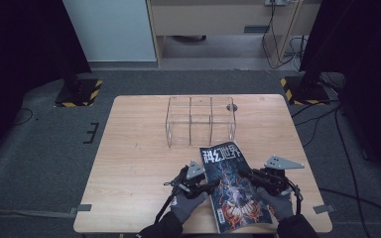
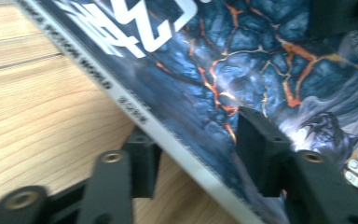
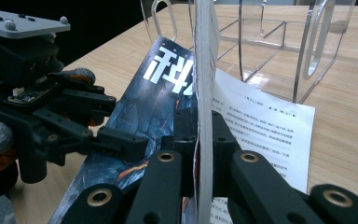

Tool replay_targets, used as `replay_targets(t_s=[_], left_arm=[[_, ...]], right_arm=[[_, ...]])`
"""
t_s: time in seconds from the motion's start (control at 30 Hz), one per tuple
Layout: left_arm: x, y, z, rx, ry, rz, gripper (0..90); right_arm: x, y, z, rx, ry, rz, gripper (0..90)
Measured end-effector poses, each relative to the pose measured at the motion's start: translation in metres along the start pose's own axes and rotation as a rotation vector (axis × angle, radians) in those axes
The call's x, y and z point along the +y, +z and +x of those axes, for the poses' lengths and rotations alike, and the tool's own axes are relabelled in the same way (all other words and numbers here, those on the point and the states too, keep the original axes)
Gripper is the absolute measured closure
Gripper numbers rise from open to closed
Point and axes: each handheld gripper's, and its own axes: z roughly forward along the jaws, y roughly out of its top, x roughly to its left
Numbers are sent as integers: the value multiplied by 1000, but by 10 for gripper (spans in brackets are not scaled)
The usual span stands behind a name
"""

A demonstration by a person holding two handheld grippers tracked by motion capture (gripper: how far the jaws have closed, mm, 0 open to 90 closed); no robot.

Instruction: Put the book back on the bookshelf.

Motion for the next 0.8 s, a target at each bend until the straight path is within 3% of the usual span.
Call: replay_targets(t_s=[0.4,0.8], left_arm=[[13,-13,1,34,17,-17,617],[18,-19,-2,20,43,-17,656]], right_arm=[[5,4,1,-8,-8,-28,853],[6,0,1,-32,-12,-26,836]])
